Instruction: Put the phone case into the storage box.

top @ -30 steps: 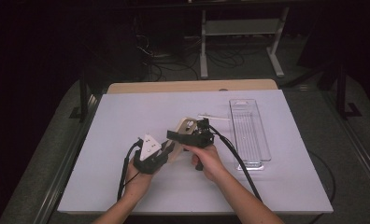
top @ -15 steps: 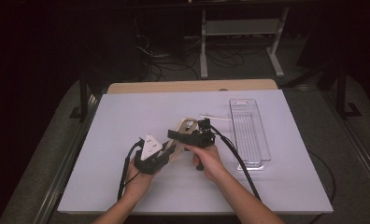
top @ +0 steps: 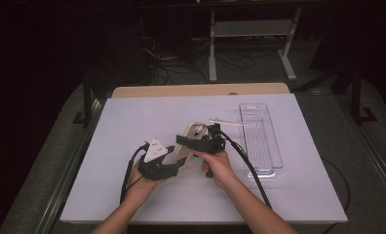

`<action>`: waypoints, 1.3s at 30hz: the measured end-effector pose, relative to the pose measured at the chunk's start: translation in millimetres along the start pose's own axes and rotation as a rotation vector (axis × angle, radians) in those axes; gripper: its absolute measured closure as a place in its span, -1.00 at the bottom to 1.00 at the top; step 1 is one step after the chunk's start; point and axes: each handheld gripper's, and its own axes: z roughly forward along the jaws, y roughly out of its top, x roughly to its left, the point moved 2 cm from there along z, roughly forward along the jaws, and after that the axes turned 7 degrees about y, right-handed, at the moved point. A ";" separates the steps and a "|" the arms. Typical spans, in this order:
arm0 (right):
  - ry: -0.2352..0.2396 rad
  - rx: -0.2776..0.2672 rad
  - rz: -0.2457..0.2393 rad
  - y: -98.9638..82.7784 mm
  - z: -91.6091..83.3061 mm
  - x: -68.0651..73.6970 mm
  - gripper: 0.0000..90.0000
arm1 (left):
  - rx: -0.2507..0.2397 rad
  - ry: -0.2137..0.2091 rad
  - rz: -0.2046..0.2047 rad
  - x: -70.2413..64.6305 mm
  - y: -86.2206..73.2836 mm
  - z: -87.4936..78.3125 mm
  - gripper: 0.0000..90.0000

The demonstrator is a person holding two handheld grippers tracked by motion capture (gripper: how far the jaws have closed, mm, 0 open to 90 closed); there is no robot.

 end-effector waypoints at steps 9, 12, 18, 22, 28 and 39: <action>-0.007 -0.001 -0.011 1.2 -1.9 -0.8 -0.80 | 0.049 -0.072 0.014 12.4 -5.6 -8.0 -0.48; -0.007 -0.001 -0.014 1.3 -2.0 -1.0 -0.80 | 0.068 -0.074 0.016 17.7 -8.0 -12.0 -0.55; -0.006 0.001 -0.013 1.5 -2.1 -1.1 -0.80 | 0.063 -0.103 0.041 26.3 -10.9 -21.8 -0.65; -0.008 0.003 -0.017 1.4 -2.0 -1.2 -0.80 | 0.063 -0.129 0.050 29.9 -15.7 -26.6 -0.71; -0.005 0.000 -0.015 1.9 -2.0 -0.1 -0.80 | 0.047 -0.147 0.048 35.3 -26.4 -32.3 -0.85; -0.013 -0.011 -0.049 5.2 -5.2 1.3 -0.79 | 0.051 -0.193 0.048 38.4 -50.8 -42.0 -1.00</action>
